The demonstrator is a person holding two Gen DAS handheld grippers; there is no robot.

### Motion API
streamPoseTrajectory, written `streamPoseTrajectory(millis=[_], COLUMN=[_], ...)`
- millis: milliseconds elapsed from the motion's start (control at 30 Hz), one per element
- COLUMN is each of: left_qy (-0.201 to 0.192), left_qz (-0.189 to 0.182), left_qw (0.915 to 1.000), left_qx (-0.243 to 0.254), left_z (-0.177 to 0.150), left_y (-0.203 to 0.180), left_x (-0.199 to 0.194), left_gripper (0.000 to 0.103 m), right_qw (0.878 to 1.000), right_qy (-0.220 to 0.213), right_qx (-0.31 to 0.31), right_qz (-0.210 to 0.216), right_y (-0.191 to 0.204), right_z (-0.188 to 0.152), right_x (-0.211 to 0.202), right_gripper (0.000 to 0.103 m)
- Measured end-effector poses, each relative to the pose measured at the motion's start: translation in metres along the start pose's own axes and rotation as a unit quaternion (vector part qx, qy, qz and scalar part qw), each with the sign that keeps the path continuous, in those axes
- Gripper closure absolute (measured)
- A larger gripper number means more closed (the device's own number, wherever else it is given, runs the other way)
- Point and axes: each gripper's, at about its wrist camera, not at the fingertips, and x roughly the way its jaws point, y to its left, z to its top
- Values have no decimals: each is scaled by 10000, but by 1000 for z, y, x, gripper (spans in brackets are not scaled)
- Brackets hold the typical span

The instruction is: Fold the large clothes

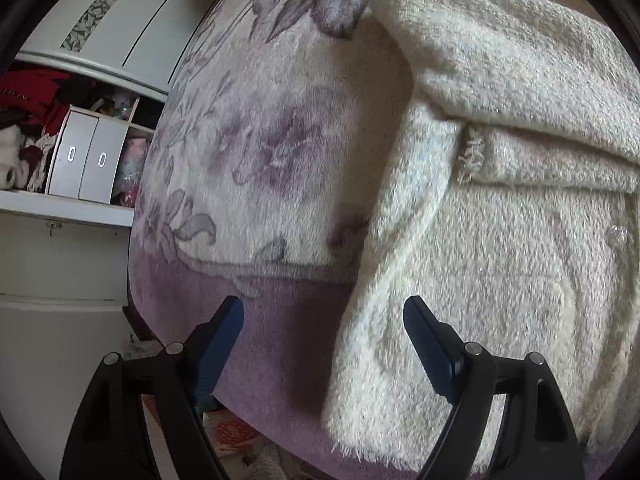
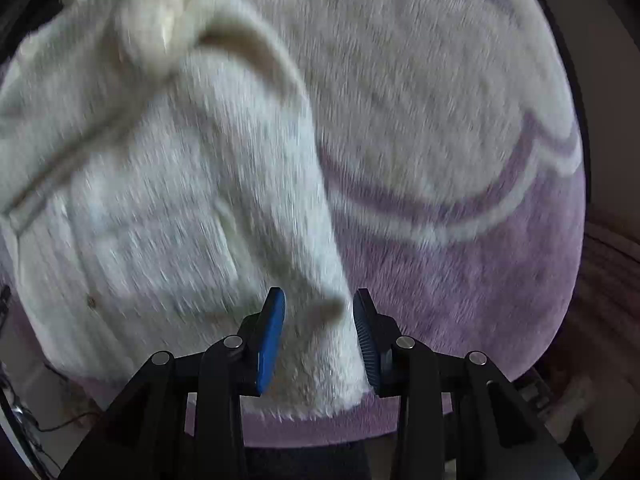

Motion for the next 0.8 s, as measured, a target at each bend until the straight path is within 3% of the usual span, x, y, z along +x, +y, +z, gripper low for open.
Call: streamPoseTrajectory(millis=[67, 133, 267, 367, 467, 567, 600, 667, 800], left_qy=[28, -13, -28, -138, -333, -632, -707, -732, -622], left_qz=[43, 112, 375, 686, 833, 1012, 987, 759, 293], left_qw=[10000, 9999, 9991, 9974, 9959, 9909, 9891, 9868, 9863], left_qx=[-41, -111, -181, -161, 99, 629, 830, 1225, 1501], left_z=[-7, -16, -27, -39, -57, -83, -90, -107, -127], left_y=[-2, -4, -20, -48, -102, -182, -210, -272, -355], left_x=[-5, -16, -38, -72, -119, -164, -176, -199, -226], left_gripper=[21, 21, 21, 21, 21, 21, 21, 21, 21], right_qw=[9975, 9958, 9986, 9967, 9948, 9926, 9924, 9932, 9969], right_qy=[391, 409, 245, -9, -266, -489, -540, -556, -393], right_qx=[-393, -618, -390, -505, -782, -1022, -1044, -972, -560], right_qz=[-440, -540, 250, 638, 598, 438, 372, 320, 378], right_y=[6, 10, -6, -31, -64, -121, -149, -194, -264], right_z=[-19, -22, 2, 17, 35, 74, 92, 101, 107], right_x=[34, 37, -9, -51, -81, -82, -66, -59, -51], right_gripper=[65, 63, 63, 54, 53, 53, 53, 53, 53])
